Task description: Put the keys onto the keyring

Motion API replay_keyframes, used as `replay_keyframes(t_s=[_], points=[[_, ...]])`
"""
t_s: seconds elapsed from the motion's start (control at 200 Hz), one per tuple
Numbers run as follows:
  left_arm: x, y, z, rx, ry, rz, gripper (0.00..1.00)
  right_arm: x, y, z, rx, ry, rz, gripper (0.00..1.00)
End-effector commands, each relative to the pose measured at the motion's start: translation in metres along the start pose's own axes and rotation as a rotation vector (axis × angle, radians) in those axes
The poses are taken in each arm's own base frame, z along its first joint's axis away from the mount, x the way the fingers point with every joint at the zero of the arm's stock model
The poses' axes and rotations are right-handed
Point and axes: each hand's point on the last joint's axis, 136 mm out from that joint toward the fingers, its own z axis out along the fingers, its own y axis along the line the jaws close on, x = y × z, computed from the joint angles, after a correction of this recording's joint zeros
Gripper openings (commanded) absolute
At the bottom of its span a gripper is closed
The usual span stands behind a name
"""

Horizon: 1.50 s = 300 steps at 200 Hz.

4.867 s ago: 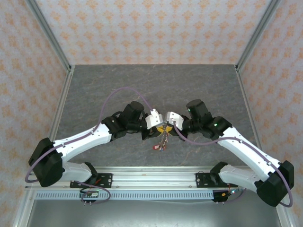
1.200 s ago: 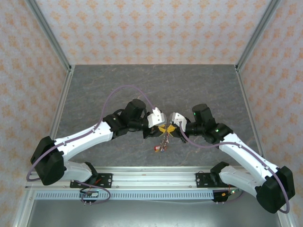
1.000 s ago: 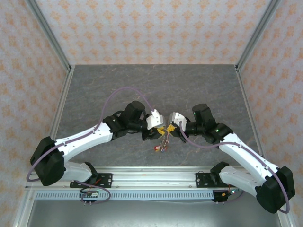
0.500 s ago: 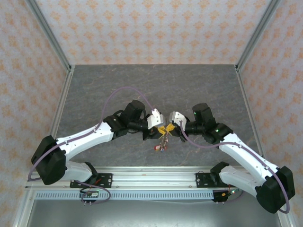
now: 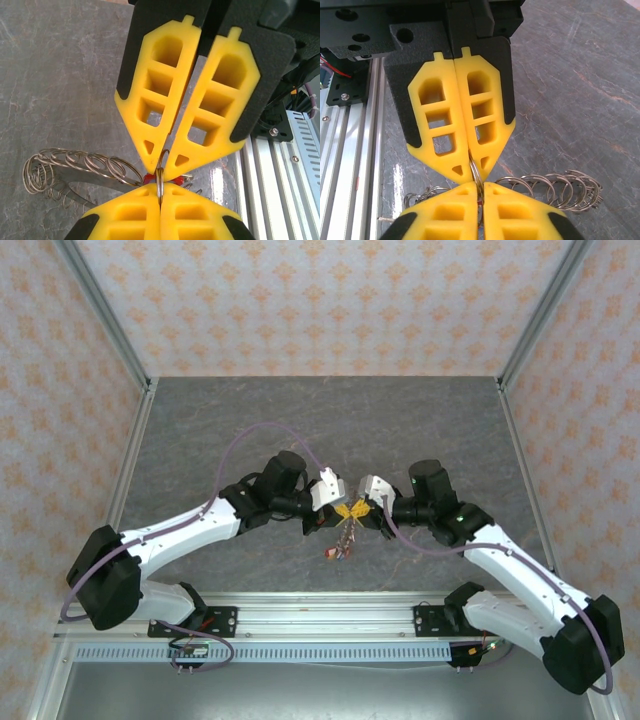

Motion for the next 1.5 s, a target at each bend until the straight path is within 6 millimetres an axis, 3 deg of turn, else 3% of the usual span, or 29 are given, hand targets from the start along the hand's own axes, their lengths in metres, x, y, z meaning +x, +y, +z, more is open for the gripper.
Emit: replay_keyframes(t_s=[0.0, 0.315, 0.47, 0.766, 0.921, 1.136, 1.496], points=[[-0.027, -0.004, -0.012, -0.007, -0.108, 0.039, 0.00, 0.002, -0.002, 0.000, 0.023, -0.020, -0.008, 0.14], [-0.035, -0.011, -0.014, 0.025, -0.161, 0.033, 0.00, 0.014, -0.005, 0.006, 0.055, -0.055, 0.042, 0.16], [-0.034, -0.010, -0.012, 0.029, -0.162, 0.022, 0.00, 0.008, -0.006, 0.003, 0.066, -0.070, 0.043, 0.16], [-0.028, -0.003, -0.012, -0.012, -0.110, 0.030, 0.00, -0.001, -0.009, -0.014, 0.135, -0.055, -0.037, 0.26], [-0.030, 0.001, -0.013, -0.037, -0.115, 0.029, 0.00, 0.003, -0.007, -0.014, 0.129, -0.040, -0.075, 0.28], [-0.030, 0.001, -0.016, -0.053, -0.116, 0.033, 0.00, -0.012, -0.008, -0.015, 0.123, -0.079, -0.114, 0.28], [-0.030, 0.003, -0.018, -0.065, -0.110, 0.039, 0.00, -0.020, -0.004, -0.012, 0.056, -0.066, -0.150, 0.27]])
